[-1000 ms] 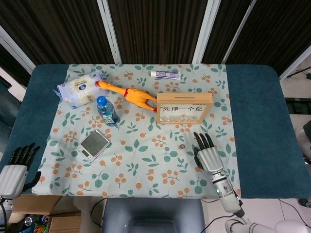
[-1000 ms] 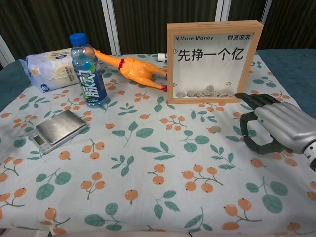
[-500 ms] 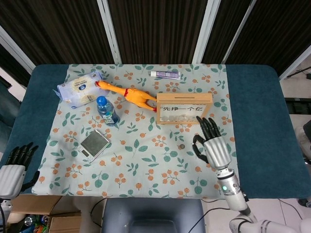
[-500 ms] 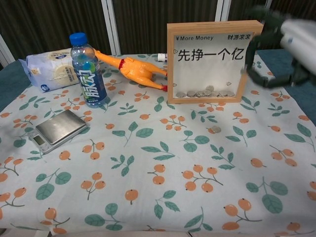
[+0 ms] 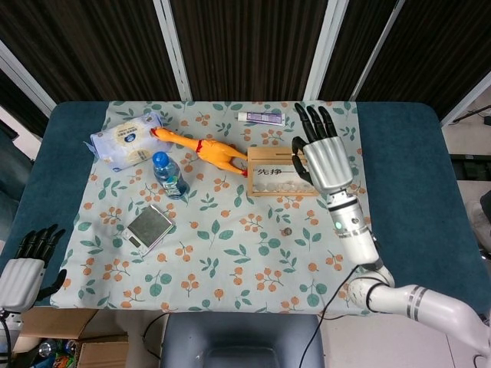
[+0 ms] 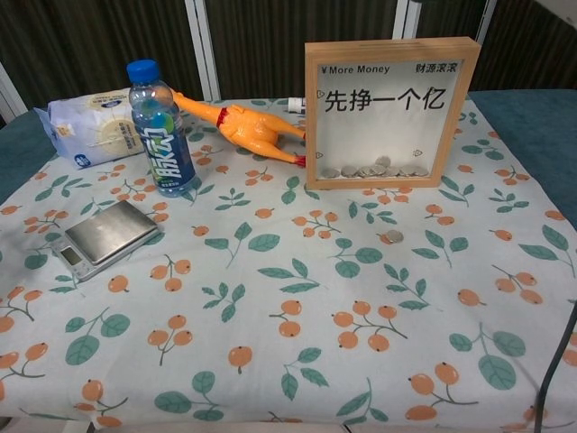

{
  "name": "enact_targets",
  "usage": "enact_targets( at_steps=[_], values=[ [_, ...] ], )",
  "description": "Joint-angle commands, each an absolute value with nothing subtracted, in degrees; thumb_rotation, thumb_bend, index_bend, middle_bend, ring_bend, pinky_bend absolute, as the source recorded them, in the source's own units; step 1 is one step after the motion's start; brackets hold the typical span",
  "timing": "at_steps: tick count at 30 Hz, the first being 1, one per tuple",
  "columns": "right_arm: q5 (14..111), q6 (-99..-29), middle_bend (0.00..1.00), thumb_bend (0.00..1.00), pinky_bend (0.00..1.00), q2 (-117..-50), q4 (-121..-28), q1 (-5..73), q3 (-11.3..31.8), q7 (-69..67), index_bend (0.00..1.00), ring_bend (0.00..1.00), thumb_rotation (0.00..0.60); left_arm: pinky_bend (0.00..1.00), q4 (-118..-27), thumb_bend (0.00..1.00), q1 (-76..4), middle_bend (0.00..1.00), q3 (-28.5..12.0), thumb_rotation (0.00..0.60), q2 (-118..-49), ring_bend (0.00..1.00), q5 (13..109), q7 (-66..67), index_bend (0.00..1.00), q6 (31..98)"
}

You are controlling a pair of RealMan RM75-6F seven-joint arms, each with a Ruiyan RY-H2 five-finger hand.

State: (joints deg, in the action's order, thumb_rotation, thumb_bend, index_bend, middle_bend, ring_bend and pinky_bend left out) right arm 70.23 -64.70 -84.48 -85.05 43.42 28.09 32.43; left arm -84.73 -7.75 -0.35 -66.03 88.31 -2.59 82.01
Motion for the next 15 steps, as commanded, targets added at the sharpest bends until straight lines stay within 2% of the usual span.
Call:
enact_targets(
  at_steps=[1, 15],
  values=[
    [64.91, -60.8, 0.11, 0.66, 0.0, -86.0, -82.05, 46.62, 28.35, 36.34, 0.78, 0.0, 0.6, 0.0, -84.74, 0.42, -7.76, 0.0, -0.45, 0.6, -65.97, 0.0, 88.11, -2.7, 0.0, 81.99],
    [55.27, -60.28, 0.12, 0.67, 0.0, -86.75, -80.14, 50.56, 26.65, 40.61, 0.78, 0.0, 0.6, 0.0, -83.96, 0.42, -8.14, 0.0, -0.42, 0.6, -65.89, 0.0, 87.48, -4.26, 0.0, 80.81]
  ],
)
